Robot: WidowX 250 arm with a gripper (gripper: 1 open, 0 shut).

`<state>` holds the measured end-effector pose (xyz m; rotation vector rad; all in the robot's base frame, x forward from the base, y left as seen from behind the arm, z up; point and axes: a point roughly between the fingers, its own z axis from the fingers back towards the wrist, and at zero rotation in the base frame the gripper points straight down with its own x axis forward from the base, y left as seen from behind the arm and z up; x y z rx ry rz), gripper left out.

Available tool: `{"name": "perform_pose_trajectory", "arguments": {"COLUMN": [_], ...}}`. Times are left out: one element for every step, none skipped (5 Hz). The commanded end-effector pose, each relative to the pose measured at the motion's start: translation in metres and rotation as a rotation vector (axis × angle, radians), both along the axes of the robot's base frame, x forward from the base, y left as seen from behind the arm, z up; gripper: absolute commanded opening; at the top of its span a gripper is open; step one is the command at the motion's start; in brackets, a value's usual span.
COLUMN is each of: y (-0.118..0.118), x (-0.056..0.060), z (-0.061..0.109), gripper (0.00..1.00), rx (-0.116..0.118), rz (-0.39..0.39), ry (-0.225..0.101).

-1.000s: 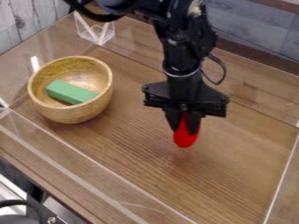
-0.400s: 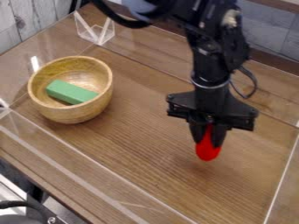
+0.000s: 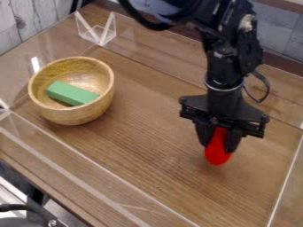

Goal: Move the red fruit to the right

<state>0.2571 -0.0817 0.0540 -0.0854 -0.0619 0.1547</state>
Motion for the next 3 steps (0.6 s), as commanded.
{"name": "perform_pose_trajectory", "arguments": {"y": [-0.0039,-0.0019,0.0001], "x": [0.0141,0.0111,0.0083], "z": [0.01,0.0132,0.0169], "gripper": [1.0,1.0,1.0], "rx": [-0.017,-0.025,-0.035], "rz": [-0.031,-0.019,-0.009], "ry": [-0.04,-0.035,-0.032]}}
